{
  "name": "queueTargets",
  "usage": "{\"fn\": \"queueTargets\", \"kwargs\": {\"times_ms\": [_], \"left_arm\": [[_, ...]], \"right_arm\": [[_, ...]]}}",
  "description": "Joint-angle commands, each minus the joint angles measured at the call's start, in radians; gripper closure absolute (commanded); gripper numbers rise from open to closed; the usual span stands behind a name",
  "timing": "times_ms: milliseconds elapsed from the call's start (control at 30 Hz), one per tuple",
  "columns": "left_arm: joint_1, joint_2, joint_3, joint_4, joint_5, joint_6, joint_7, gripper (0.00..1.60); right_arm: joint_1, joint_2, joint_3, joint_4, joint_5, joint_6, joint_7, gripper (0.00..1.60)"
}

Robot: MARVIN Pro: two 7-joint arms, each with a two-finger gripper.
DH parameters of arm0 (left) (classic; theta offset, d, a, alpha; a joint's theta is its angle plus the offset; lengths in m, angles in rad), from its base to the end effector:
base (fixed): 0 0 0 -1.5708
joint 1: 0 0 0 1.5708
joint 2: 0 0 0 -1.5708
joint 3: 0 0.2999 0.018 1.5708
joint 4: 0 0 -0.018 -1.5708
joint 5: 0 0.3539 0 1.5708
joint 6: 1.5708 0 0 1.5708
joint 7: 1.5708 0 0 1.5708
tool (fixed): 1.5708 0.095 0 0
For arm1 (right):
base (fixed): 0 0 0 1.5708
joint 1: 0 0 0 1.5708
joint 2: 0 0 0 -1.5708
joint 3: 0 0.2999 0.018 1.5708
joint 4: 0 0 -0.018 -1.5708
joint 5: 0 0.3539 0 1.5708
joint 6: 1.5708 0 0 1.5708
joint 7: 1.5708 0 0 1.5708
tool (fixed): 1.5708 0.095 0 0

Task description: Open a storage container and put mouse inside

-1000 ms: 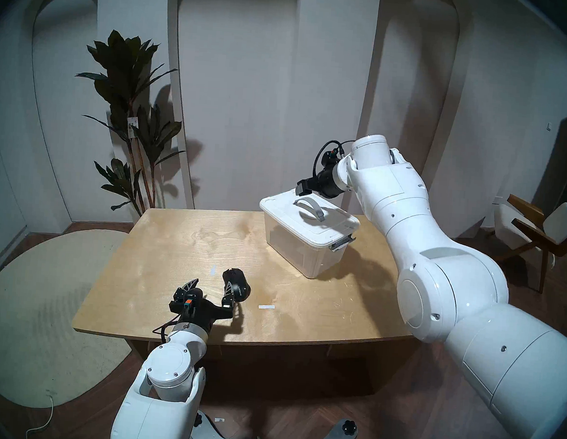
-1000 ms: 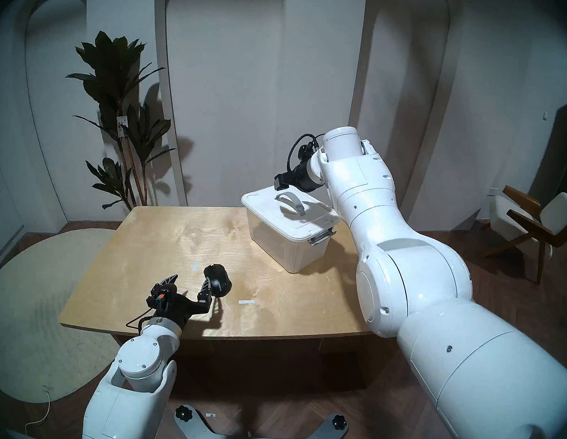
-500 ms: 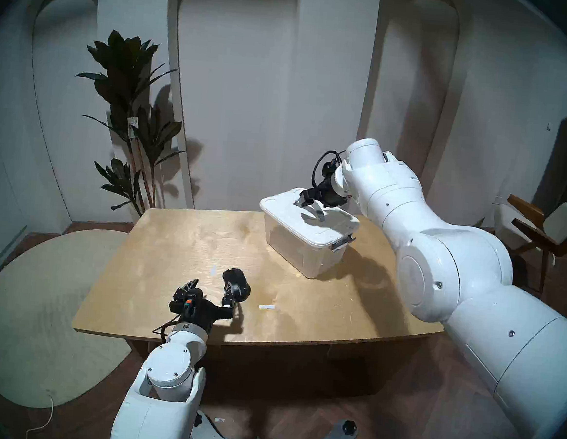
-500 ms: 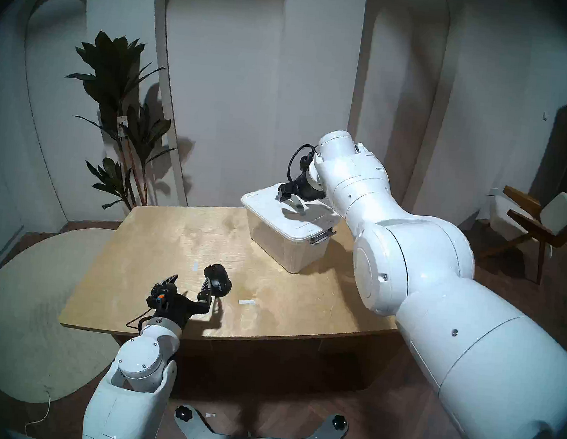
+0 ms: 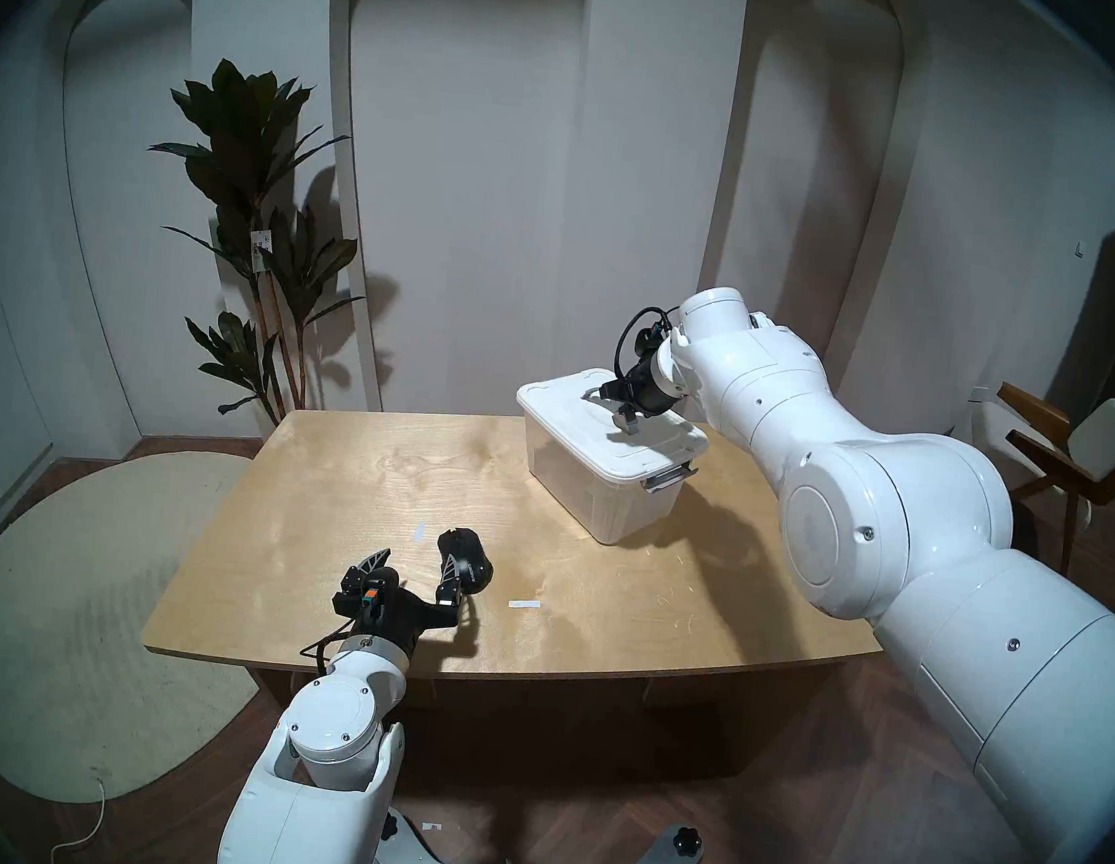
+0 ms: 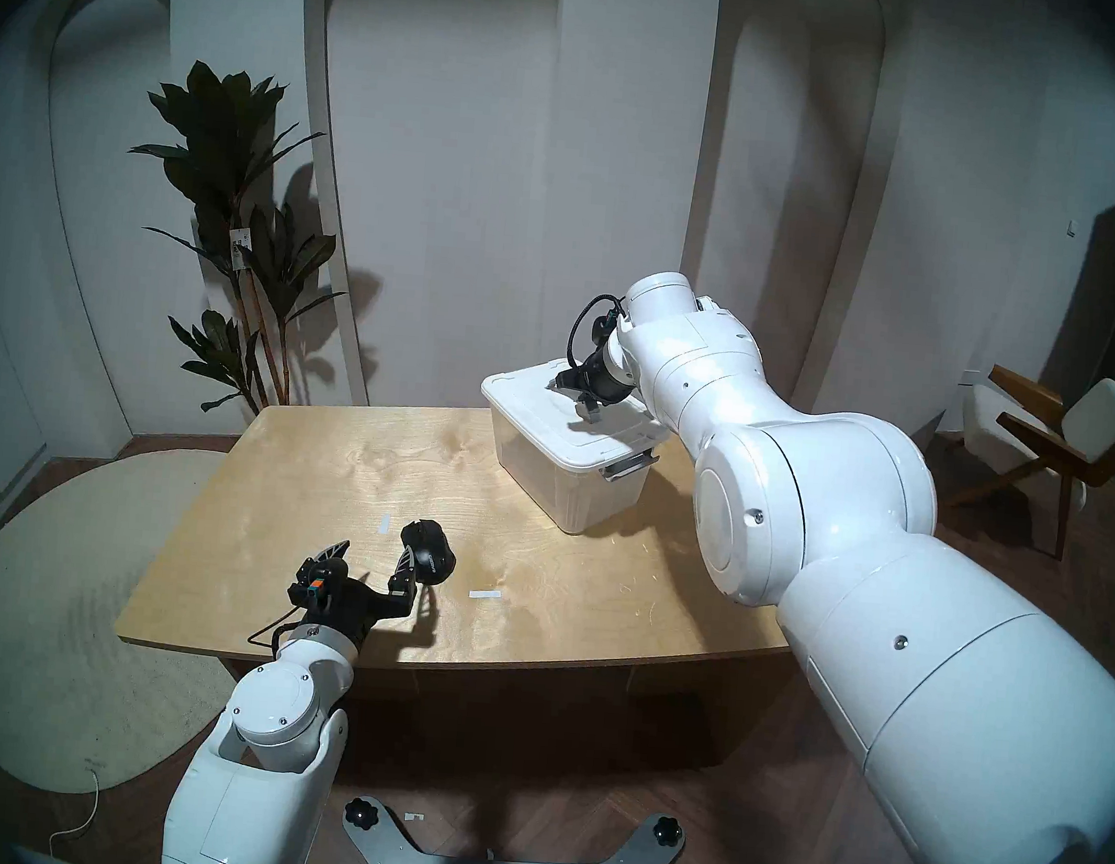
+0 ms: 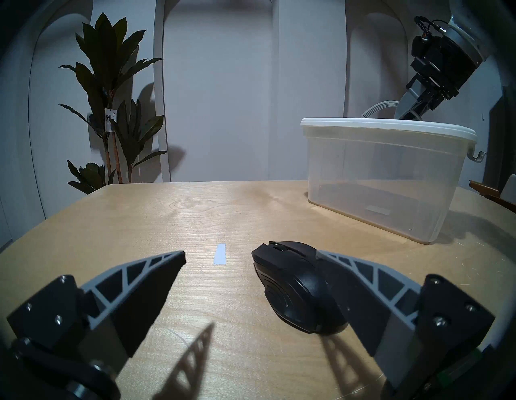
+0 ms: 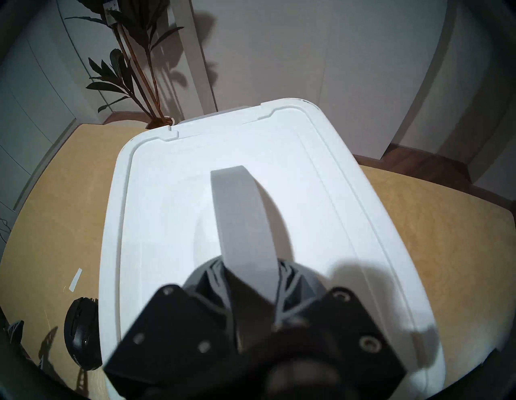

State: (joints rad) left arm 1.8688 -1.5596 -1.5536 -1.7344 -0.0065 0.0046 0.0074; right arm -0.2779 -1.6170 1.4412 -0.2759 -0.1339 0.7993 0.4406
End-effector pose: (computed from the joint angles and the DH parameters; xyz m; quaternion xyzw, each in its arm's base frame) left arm 0.3715 -0.0045 -0.3704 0.7545 -0.0044 0.6562 0.0037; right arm 0.7033 0.0713 -0.1539 -0.9170 -0.1631 -0.3488 0.1043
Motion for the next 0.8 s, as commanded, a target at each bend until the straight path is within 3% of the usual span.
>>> {"fn": "queueTargets", "kwargs": {"times_ms": [0, 167, 400, 767], "left_arm": [[-0.005, 0.000, 0.000, -0.024, 0.000, -0.006, 0.000, 0.00], [-0.002, 0.000, 0.000, -0.029, 0.000, -0.005, 0.001, 0.00], [-0.003, 0.000, 0.000, -0.029, 0.000, -0.004, 0.000, 0.00], [-0.005, 0.000, 0.000, -0.024, 0.000, -0.005, 0.000, 0.00]], "right_arm": [[0.028, 0.001, 0.005, 0.011, 0.007, -0.113, 0.011, 1.60], [0.057, 0.007, 0.006, 0.039, 0.016, -0.132, 0.101, 1.60], [0.061, 0.017, -0.008, 0.007, 0.010, -0.082, 0.212, 1.60], [0.070, 0.076, -0.016, -0.084, 0.001, -0.101, 0.188, 1.60]]}}
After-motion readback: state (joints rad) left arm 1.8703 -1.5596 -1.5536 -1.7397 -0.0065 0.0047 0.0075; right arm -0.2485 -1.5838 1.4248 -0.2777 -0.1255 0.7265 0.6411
